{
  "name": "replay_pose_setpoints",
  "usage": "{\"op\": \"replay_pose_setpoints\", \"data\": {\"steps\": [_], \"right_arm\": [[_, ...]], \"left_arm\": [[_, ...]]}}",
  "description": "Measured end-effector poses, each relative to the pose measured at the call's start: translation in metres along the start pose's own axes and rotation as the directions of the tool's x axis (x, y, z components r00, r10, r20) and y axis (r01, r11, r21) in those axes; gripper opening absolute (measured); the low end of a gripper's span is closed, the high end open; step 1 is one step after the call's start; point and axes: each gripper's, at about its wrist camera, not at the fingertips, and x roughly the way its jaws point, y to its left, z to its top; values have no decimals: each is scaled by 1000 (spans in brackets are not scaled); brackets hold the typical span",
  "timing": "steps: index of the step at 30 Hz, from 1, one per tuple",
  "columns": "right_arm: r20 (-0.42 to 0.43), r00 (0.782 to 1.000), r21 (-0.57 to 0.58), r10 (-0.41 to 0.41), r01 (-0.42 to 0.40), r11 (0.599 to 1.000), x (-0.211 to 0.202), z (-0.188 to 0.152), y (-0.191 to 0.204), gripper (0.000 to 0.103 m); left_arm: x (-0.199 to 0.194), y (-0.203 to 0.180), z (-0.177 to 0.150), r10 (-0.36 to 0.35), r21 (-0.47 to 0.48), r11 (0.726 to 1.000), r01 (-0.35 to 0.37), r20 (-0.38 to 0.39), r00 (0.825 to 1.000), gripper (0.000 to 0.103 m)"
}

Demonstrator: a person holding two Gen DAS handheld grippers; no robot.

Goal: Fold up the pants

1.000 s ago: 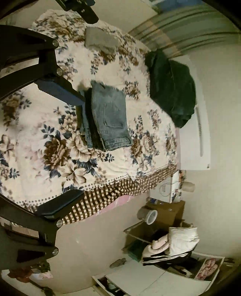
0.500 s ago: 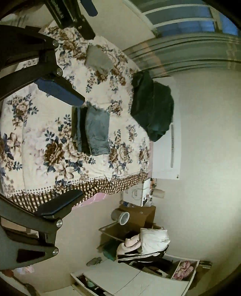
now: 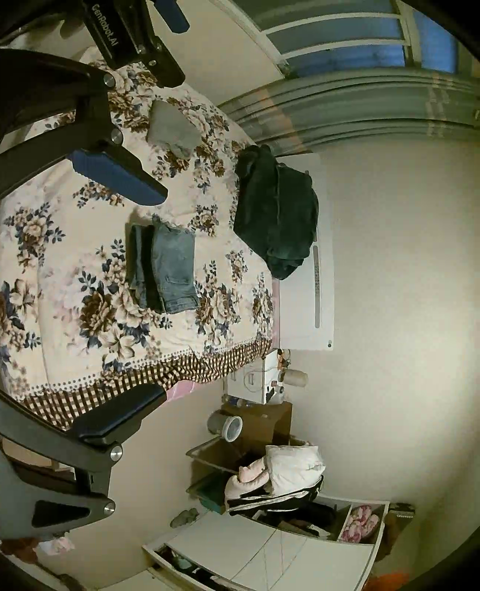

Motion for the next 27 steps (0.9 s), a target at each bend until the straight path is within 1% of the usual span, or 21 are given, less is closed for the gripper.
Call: {"op": "replay_pose_setpoints", "data": {"steps": [6,12,17,22,27], "right_arm": [[-5,1000,-1,-13,13,1000,5,3,1,99],[-19,1000,5,-4,4,1000,17,7,-2,99],[-28,1000,5,-1,1,1000,21,1,-3,99],[-45,999,7,15,-15,1000,25,-2,-8,99],[-57,998,5,11,-10,1000,33,-6,-12,99]], "left_arm": [[-2,-3,-3,0,0,1000,0,-1,1000,103],[-1,-3,-2,5,2,1000,-5,-5,1000,103],[-1,-3,-3,9,6,1000,-9,-8,1000,103],[8,1,-3,12,9,1000,-11,-32,999,103],[12,2,-1,12,11,1000,-12,-37,999,103]]}}
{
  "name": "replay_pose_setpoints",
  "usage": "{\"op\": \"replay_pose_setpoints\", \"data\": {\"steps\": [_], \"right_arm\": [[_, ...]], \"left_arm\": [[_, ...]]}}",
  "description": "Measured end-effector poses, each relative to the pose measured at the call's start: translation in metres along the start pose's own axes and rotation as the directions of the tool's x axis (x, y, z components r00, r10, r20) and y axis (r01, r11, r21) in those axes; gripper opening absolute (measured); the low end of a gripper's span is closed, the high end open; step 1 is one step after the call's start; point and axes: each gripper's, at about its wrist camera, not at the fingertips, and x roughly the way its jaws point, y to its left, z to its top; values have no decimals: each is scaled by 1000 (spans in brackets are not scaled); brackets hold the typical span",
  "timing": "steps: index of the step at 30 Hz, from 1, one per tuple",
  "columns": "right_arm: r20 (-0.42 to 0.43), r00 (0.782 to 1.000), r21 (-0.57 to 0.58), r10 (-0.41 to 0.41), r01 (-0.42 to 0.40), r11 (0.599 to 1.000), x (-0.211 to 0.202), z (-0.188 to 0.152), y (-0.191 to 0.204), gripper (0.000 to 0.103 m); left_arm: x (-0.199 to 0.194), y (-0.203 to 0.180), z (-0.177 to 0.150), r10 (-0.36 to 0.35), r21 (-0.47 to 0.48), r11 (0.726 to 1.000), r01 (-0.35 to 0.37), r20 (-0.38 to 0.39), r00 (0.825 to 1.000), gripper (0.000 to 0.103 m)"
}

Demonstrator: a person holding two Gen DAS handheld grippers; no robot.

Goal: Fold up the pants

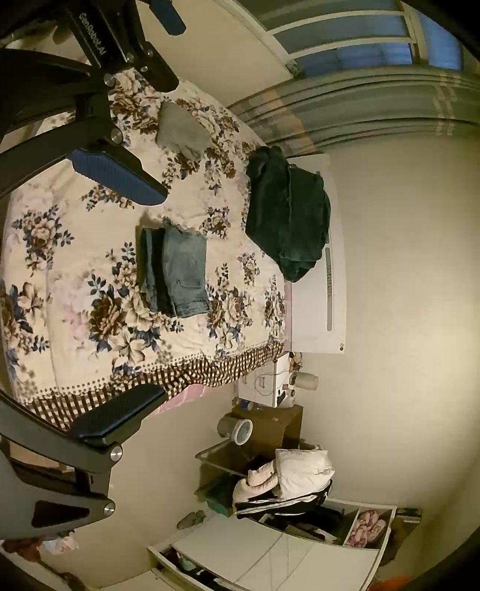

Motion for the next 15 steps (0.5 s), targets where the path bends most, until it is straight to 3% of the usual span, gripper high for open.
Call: {"op": "replay_pose_setpoints", "data": {"steps": [15], "right_arm": [[-14,1000,19,-11,11,1000,16,-2,-5,103]], "left_arm": [[8,-3,11,-3,18,1000,3,-5,1000,103]]}}
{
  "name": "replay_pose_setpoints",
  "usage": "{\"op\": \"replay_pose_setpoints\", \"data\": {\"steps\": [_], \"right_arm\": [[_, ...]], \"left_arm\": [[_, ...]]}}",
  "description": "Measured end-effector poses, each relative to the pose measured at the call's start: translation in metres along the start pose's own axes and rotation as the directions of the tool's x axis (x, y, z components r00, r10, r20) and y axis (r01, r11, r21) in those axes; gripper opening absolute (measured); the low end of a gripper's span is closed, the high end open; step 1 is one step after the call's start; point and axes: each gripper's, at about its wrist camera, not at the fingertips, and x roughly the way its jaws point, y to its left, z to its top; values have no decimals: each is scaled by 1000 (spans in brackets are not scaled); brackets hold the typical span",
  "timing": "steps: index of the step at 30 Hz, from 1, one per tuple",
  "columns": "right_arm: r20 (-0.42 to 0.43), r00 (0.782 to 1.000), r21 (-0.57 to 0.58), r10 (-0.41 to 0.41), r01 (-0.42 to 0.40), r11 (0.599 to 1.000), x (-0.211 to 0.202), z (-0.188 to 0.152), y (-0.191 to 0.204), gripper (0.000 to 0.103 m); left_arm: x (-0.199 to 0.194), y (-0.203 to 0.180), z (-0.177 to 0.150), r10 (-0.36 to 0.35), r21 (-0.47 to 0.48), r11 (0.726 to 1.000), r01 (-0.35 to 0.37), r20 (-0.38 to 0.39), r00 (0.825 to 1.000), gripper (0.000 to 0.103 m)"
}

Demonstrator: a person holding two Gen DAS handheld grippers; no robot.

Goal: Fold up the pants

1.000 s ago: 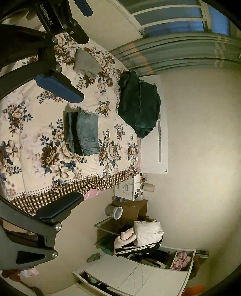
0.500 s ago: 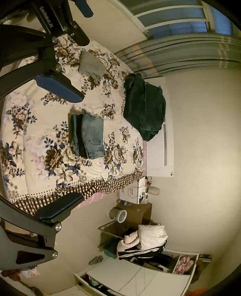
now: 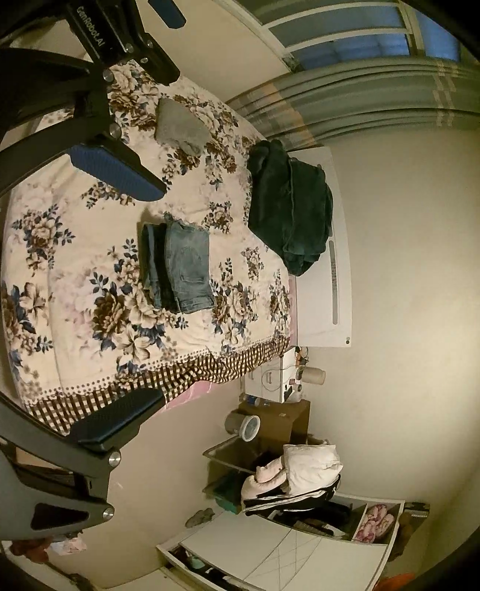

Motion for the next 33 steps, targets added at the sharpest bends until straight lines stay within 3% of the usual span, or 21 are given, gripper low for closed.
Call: {"op": "replay_pose_setpoints", "data": {"steps": [33], "right_arm": [[7,1000,8,-5,4,1000,0,1,2,103]], "left_arm": [[3,1,2,5,14,1000,-5,15,1000,103]]}}
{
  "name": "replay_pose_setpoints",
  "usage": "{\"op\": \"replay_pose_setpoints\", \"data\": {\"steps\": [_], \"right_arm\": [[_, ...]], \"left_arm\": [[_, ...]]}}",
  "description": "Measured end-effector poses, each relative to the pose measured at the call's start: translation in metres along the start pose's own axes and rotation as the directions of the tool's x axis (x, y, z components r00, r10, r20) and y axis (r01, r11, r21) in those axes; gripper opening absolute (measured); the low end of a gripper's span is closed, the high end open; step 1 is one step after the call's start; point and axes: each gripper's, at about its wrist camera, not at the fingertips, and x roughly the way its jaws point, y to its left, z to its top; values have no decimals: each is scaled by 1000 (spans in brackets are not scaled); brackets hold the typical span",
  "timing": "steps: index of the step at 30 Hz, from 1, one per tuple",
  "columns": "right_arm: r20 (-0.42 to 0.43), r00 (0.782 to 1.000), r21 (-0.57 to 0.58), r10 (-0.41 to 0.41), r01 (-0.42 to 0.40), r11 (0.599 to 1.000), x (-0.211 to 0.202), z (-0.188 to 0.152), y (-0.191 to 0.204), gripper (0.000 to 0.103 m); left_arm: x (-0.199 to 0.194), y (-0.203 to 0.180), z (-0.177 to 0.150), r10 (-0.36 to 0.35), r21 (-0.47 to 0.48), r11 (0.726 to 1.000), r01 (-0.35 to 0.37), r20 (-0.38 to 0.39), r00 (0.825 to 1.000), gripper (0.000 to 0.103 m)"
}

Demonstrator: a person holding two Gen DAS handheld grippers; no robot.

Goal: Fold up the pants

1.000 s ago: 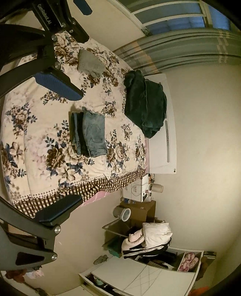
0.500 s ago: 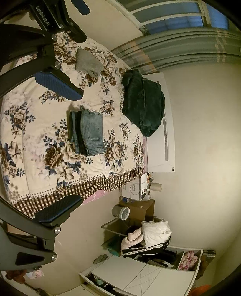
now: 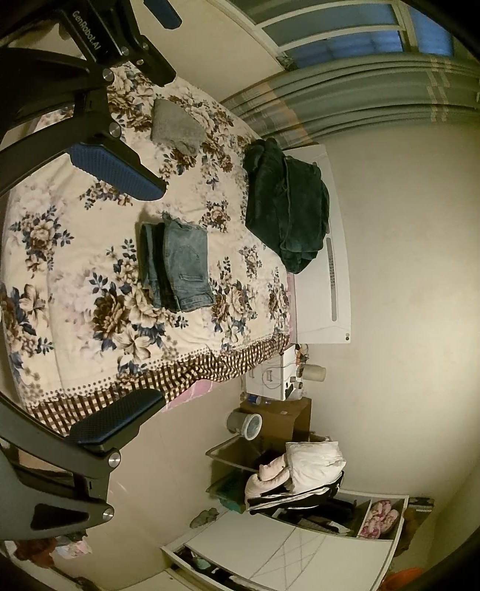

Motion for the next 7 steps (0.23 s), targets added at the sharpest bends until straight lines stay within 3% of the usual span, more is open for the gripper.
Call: {"op": "replay_pose_setpoints", "data": {"steps": [7], "right_arm": [[-8,1000,2,1,-1,1000,-2,-8,1,103]], "left_arm": [[-1,0,3,-1,-1,1000,1,1,1000,103]]}}
